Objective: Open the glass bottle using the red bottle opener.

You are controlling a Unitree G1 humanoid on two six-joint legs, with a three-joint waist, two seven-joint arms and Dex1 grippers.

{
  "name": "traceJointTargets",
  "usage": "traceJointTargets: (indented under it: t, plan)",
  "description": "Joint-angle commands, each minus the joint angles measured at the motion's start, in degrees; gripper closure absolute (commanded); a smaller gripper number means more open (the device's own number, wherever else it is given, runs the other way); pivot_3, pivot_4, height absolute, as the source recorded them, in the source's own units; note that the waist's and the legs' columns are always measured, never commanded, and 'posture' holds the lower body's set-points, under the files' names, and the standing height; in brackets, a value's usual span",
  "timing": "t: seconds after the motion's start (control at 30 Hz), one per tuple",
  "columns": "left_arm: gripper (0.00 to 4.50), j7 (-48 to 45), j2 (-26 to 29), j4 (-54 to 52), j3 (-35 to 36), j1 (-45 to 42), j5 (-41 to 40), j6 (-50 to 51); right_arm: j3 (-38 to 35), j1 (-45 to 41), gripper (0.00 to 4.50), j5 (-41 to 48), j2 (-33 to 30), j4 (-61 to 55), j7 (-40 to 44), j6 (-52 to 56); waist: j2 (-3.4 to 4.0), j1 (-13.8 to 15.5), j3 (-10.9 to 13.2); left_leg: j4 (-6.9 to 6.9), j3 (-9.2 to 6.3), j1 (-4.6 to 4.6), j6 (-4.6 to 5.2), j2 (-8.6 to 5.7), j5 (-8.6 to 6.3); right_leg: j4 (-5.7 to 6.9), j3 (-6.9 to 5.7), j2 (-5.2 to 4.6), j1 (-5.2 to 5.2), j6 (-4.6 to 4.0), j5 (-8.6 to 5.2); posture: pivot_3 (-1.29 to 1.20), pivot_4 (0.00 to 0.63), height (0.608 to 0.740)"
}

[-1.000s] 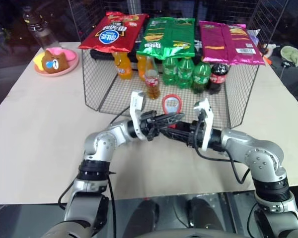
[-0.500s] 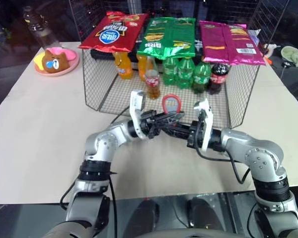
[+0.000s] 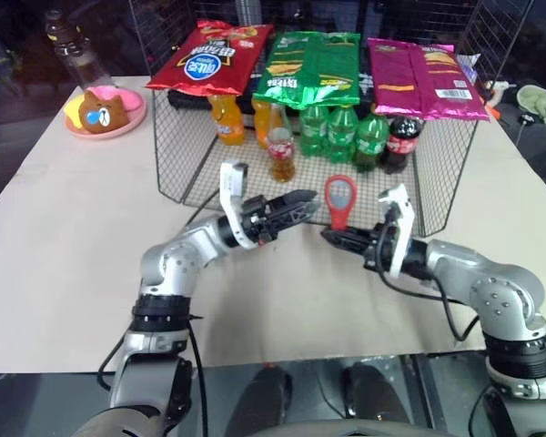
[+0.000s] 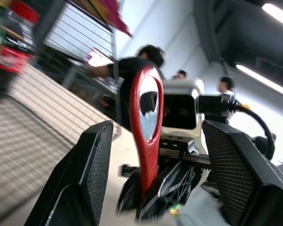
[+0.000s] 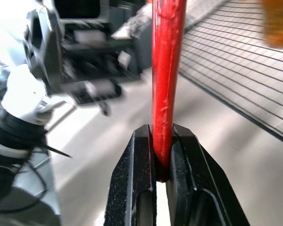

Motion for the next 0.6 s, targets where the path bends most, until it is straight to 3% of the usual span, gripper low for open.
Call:
traceJointTargets:
  t: [0.03,0.07,0.17,0.2,0.23,0.43,0.6]
  plan:
    - [1.43,1.5,-0.1,-0.6,2.0,-0.2,5.3,-10.8,-4.6,3.7,4.50,1.4,-2.9,-4.4,0.4,-1.0,0.00,0.1,0.0,-0.01,0.00,0.00,0.00,0.00,0.00,-0.01,0.00,0.00,0.00,0.00,0.00,0.00,0.150,0.740]
    - [1.43,2.7,-0.1,-0.7,2.2,-0.2,8.2,-14.8,-6.5,5.4,4.50,1.6,-4.0,-5.2,0.3,-1.3,0.00,0.2,0.0,-0.01,-0.01,0.00,0.00,0.00,0.00,-0.03,-0.01,0.00,0.00,0.00,0.00,0.00,0.150,0.740]
    - [0.62,6.0,-0.2,-0.6,1.9,0.5,14.7,-24.1,-10.5,8.5,4.50,2.5,-5.8,-6.8,-0.4,-2.1,-0.01,0.3,0.0,-0.01,0.01,-0.03,0.00,-0.01,0.00,-0.05,0.01,-0.04,0.01,0.00,0.00,0.00,0.150,0.740]
    - [0.14,7.0,-0.4,-0.3,1.7,0.6,16.4,-26.6,-11.2,8.9,4.50,2.8,-6.0,-7.1,-0.5,-2.3,-0.01,0.2,0.0,-0.01,0.02,-0.02,0.00,-0.01,0.00,-0.05,0.02,-0.05,0.01,0.00,0.00,0.00,0.150,0.740]
    - [0.06,7.6,-0.6,0.0,1.6,0.7,17.4,-28.3,-11.6,9.2,4.50,3.0,-6.1,-7.4,-0.7,-2.4,-0.01,0.1,0.0,-0.02,0.03,-0.02,0.00,0.00,0.00,-0.05,0.03,-0.04,0.01,0.00,0.00,0.00,0.150,0.740]
    - [0.06,21.3,-3.7,11.8,-0.1,-4.3,32.9,-46.9,-12.9,9.7,4.50,3.4,-6.1,-9.7,-1.8,-4.4,-0.03,0.4,0.0,-0.02,0.04,0.00,0.01,0.01,0.00,-0.02,0.02,-0.02,0.02,0.01,0.00,0.00,0.150,0.740]
    - [0.06,27.8,-5.0,26.1,0.8,-11.7,37.0,-53.3,-8.1,9.7,4.50,-8.6,-8.0,-12.0,-0.2,-14.7,-0.07,0.5,0.0,0.01,0.03,-0.04,0.02,-0.07,-0.01,-0.03,-0.02,-0.02,0.02,0.02,0.01,0.00,0.150,0.740]
